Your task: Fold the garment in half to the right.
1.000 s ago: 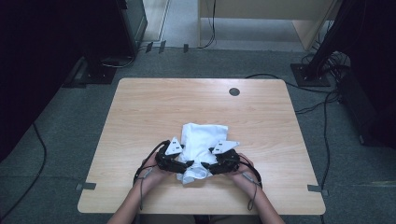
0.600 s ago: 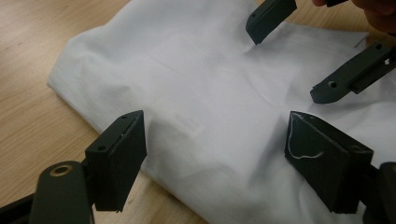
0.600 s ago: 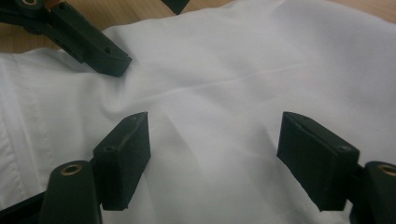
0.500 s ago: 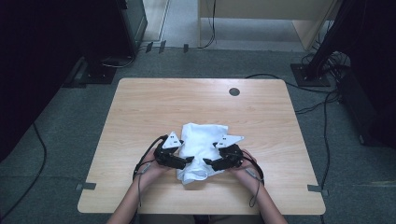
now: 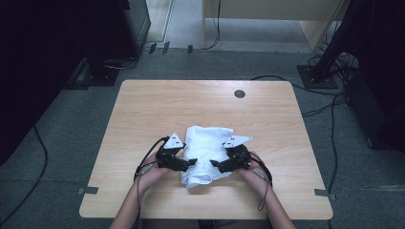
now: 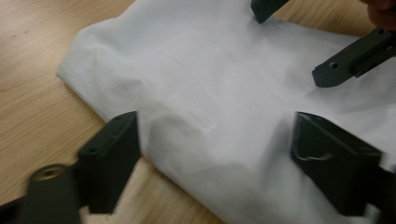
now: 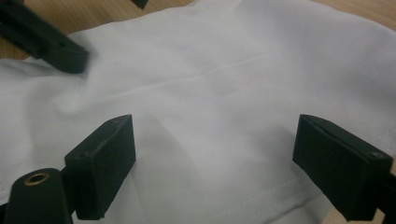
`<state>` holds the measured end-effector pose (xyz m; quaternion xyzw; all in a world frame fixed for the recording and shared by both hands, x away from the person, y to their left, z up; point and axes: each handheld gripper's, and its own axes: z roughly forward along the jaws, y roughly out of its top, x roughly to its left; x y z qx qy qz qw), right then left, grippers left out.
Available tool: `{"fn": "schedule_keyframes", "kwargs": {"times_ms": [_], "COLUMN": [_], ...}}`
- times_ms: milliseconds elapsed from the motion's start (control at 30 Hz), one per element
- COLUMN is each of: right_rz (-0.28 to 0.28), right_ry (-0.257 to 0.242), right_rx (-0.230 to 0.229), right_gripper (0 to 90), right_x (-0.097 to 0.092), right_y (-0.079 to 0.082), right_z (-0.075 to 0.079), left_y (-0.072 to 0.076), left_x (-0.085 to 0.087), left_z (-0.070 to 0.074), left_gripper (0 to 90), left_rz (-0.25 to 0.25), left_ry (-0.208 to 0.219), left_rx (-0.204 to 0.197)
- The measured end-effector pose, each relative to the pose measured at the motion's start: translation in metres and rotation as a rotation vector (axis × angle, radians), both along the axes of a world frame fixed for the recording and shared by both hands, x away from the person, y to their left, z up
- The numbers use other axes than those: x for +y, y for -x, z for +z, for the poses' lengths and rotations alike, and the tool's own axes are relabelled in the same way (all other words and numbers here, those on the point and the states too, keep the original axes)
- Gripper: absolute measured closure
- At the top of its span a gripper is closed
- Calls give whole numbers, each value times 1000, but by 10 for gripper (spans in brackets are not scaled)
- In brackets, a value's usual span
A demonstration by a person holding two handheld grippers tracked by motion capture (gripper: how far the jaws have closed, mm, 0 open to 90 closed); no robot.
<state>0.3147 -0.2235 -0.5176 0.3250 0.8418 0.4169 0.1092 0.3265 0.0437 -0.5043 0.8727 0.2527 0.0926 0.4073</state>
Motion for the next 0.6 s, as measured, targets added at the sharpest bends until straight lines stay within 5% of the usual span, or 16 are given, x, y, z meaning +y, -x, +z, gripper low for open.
{"fn": "schedule_keyframes", "kwargs": {"times_ms": [33, 200, 600], "right_rz": [1, 7, 4], "right_ry": [-3, 11, 5], "right_rx": [2, 7, 12], "right_gripper": [123, 122, 122], "right_x": [-1, -4, -15], "right_y": [0, 0, -1], "right_z": [-1, -3, -1], "left_y": [0, -5, -8], "left_x": [1, 10, 21], "left_z": [-1, -3, -4], "left_gripper": [16, 21, 21], "left_rz": [-5, 38, 38], "left_ry": [-11, 8, 40], "left_rx": [-11, 33, 68]}}
